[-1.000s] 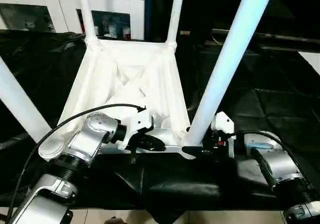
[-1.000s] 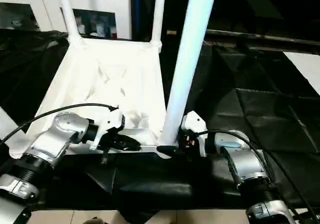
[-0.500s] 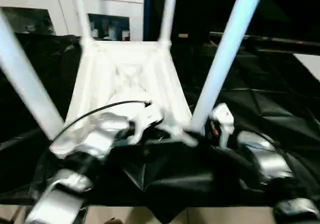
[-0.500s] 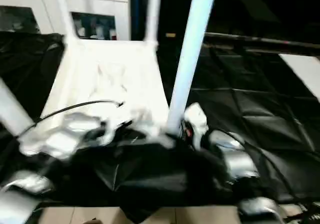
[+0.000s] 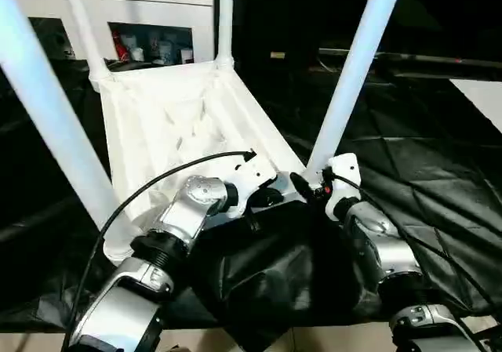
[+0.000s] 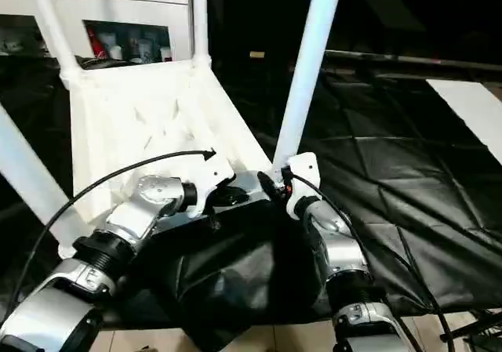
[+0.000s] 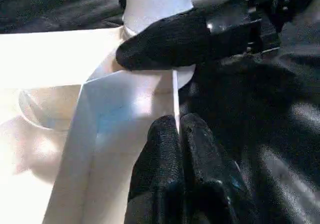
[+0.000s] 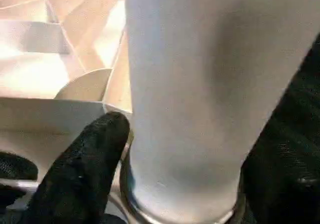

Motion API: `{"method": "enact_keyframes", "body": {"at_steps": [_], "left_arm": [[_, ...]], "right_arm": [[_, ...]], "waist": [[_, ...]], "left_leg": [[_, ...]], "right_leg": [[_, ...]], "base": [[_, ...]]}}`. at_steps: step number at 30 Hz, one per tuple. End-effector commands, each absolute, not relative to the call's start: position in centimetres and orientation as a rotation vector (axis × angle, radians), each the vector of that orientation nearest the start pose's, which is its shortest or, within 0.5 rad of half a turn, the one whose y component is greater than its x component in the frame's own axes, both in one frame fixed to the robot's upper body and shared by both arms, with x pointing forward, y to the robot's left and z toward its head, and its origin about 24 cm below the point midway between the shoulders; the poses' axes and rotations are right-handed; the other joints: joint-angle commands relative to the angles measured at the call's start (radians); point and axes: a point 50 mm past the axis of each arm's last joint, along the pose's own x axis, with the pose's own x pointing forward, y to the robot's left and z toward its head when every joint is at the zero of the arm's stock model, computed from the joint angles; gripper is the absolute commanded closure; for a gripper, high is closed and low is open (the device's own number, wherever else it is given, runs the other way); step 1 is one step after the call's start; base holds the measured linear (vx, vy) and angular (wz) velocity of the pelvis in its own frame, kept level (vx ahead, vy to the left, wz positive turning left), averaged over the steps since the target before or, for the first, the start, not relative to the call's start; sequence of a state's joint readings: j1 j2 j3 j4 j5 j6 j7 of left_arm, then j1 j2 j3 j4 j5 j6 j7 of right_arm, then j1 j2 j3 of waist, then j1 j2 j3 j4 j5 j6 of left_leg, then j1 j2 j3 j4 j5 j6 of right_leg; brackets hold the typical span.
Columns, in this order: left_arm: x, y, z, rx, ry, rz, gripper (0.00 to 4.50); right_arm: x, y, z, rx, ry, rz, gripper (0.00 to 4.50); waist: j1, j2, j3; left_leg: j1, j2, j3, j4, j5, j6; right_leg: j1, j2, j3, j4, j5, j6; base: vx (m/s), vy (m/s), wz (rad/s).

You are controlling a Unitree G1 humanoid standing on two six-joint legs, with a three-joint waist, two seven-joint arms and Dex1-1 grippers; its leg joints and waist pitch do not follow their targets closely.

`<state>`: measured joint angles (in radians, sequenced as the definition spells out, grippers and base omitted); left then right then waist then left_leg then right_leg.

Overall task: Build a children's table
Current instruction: Rotate leg to tighten

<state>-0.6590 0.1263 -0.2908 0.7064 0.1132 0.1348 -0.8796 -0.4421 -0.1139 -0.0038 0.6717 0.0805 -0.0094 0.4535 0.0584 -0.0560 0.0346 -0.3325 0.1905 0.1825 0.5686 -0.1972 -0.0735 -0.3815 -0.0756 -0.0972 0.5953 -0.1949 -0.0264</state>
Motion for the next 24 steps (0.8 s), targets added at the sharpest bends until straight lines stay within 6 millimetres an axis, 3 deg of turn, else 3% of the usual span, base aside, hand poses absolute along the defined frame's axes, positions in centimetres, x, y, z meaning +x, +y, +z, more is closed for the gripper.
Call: {"method": "enact_keyframes", "body": {"at_steps": [1, 5, 7, 12, 16, 17, 24], "left_arm": [[31.6, 4.9, 3.8, 0.361, 0.378, -1.299, 4.5], [31.3, 6.8, 3.9, 0.365, 0.404, -1.367, 4.5], [31.1, 7.4, 4.0, 0.365, 0.405, -1.408, 4.5], [30.3, 9.4, 4.6, 0.334, 0.435, -1.529, 4.5], [29.9, 10.6, 4.8, 0.331, 0.468, -1.583, 4.5], [29.8, 10.9, 4.9, 0.324, 0.473, -1.59, 4.5], [29.5, 11.7, 4.9, 0.319, 0.482, -1.585, 4.5]], "right_arm": [[31.5, -10.7, 1.8, -0.016, 0.24, 0.759, 0.72], [30.4, -12.7, 2.7, -0.086, 0.235, 1.001, 0.72], [30.0, -13.3, 2.9, -0.115, 0.24, 1.056, 0.72], [29.1, -15.1, 3.6, -0.125, 0.27, 1.203, 0.72], [28.6, -15.7, 4.0, -0.117, 0.282, 1.273, 0.72], [28.5, -15.8, 4.0, -0.117, 0.284, 1.284, 0.98], [28.1, -15.5, 3.7, -0.106, 0.305, 1.315, 1.52]], "waist": [[0.005, 0.003, -0.044], [0.007, 0.006, -0.047], [0.008, 0.009, -0.047], [0.012, 0.012, -0.044], [0.024, 0.016, -0.042], [0.025, 0.016, -0.041], [0.032, 0.013, -0.043]], "left_leg": [[-0.011, 0.049, -0.02, -0.064, -0.193, 0.057], [-0.013, 0.051, -0.015, -0.057, -0.14, 0.103], [-0.013, 0.051, -0.015, -0.057, -0.131, 0.109], [-0.011, 0.057, -0.015, -0.058, -0.144, 0.109], [-0.009, 0.061, -0.013, -0.058, -0.143, 0.094], [-0.009, 0.06, -0.012, -0.058, -0.142, 0.092], [-0.01, 0.056, -0.012, -0.057, -0.113, 0.082]], "right_leg": [[0.041, -0.086, 0.063, -0.082, -0.261, -0.162], [0.048, -0.084, 0.063, -0.067, -0.12, -0.213], [0.048, -0.085, 0.063, -0.066, -0.107, -0.226], [0.048, -0.086, 0.063, -0.065, -0.127, -0.241], [0.047, -0.086, 0.062, -0.062, -0.141, -0.243], [0.046, -0.085, 0.062, -0.063, -0.143, -0.242], [0.048, -0.085, 0.062, -0.058, -0.12, -0.24]], "base": [[0.0, 0.0, 0.0], [0.0, 0.0, 0.0], [0.0, 0.0, 0.0], [0.0, 0.0, 0.0], [0.0, 0.0, 0.0], [0.0, 0.0, 0.0], [0.0, 0.0, 0.0]]}}
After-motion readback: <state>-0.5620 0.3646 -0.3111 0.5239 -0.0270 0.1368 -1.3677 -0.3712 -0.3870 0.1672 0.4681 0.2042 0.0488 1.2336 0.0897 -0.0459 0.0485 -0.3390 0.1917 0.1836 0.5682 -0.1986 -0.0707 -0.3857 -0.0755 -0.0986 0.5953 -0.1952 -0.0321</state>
